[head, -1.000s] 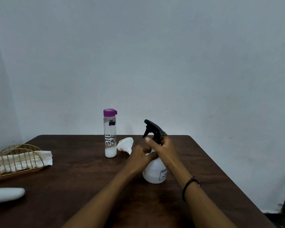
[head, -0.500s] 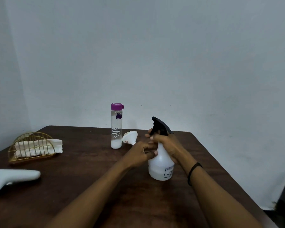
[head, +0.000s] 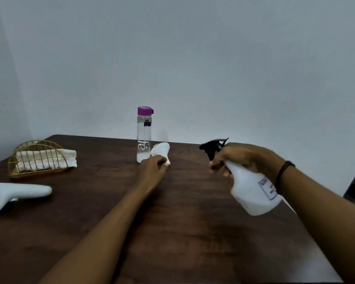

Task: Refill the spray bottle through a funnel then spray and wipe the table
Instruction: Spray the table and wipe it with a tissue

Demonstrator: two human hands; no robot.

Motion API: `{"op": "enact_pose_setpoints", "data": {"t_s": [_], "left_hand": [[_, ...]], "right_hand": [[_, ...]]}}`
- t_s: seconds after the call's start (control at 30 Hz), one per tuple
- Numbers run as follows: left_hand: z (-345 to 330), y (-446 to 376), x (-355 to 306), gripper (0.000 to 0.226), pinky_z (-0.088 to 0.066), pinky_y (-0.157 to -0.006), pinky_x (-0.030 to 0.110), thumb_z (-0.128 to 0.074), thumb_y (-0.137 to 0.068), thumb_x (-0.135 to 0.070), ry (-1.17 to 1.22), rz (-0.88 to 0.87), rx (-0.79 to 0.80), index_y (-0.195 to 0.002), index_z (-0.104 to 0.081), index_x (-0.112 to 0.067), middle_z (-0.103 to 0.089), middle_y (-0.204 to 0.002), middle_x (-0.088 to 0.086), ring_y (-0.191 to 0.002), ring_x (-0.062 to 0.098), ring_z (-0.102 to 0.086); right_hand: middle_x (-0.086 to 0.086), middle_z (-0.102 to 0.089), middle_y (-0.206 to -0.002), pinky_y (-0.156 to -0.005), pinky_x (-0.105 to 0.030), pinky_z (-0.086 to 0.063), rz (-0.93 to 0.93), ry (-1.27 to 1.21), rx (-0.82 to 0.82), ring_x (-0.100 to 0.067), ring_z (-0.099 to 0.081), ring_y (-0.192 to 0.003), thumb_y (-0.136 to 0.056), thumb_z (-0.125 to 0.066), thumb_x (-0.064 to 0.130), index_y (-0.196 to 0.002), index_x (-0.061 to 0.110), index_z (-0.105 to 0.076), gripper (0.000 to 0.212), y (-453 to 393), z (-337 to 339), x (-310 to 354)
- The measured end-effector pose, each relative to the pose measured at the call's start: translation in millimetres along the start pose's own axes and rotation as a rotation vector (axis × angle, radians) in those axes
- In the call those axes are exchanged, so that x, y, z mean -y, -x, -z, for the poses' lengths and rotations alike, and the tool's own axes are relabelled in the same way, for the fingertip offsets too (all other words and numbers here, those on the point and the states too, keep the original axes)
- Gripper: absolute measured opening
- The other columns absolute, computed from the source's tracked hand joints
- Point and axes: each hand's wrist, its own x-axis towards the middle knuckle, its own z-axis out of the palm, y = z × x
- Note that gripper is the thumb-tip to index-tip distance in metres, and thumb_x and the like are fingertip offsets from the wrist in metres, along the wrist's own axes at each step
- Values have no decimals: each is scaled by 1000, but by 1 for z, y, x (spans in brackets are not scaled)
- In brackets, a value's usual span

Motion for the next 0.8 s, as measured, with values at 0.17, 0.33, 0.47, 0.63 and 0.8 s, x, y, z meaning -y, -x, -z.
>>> {"op": "enact_pose_setpoints", "data": {"t_s": [0.17,0.33,0.47,0.63,0.8], "left_hand": [[3,2,3,21,-51,-87,33,-59,-91,-22,-63,10,21,-107,-73,-19,-73,-110,3,-103,22,-66],[2,5,4,22,-53,-86,39,-57,-90,-21,-86,-5,39,-105,-74,-19,-74,-106,5,-100,24,-66],[2,5,2,22,-52,-85,36,-57,-91,-21,-124,-6,25,-105,-74,-18,-74,-107,6,-101,25,-66],[3,5,2,21,-53,-84,36,-57,-93,-27,-145,-27,35,-106,-73,-22,-73,-109,2,-100,22,-66],[-3,6,8,19,-55,-82,34,-59,-93,-26,-143,-51,28,-106,-73,-23,-74,-105,1,-92,17,-67]], "right_hand": [[-12,-74,-86,-48,-24,-43,-148,200,45,-14,-50,-49,-91,-65,32,-86,4,-66,27,11,-2,-7],[-10,-66,-72,-49,-25,-43,-125,300,30,-16,-49,-47,-87,-65,31,-75,1,-68,32,11,-16,-6],[-9,-74,-84,-51,-25,-45,-72,360,63,-14,-53,-49,-89,-65,32,-86,1,-75,32,11,-25,3],[-7,-70,-71,-50,-24,-45,-94,355,32,-15,-53,-47,-86,-65,29,-71,7,-66,27,4,-30,4],[-7,-78,-86,-55,-25,-49,-54,371,69,-17,-61,-60,-84,-67,35,-109,8,-73,37,-6,-35,2]]}}
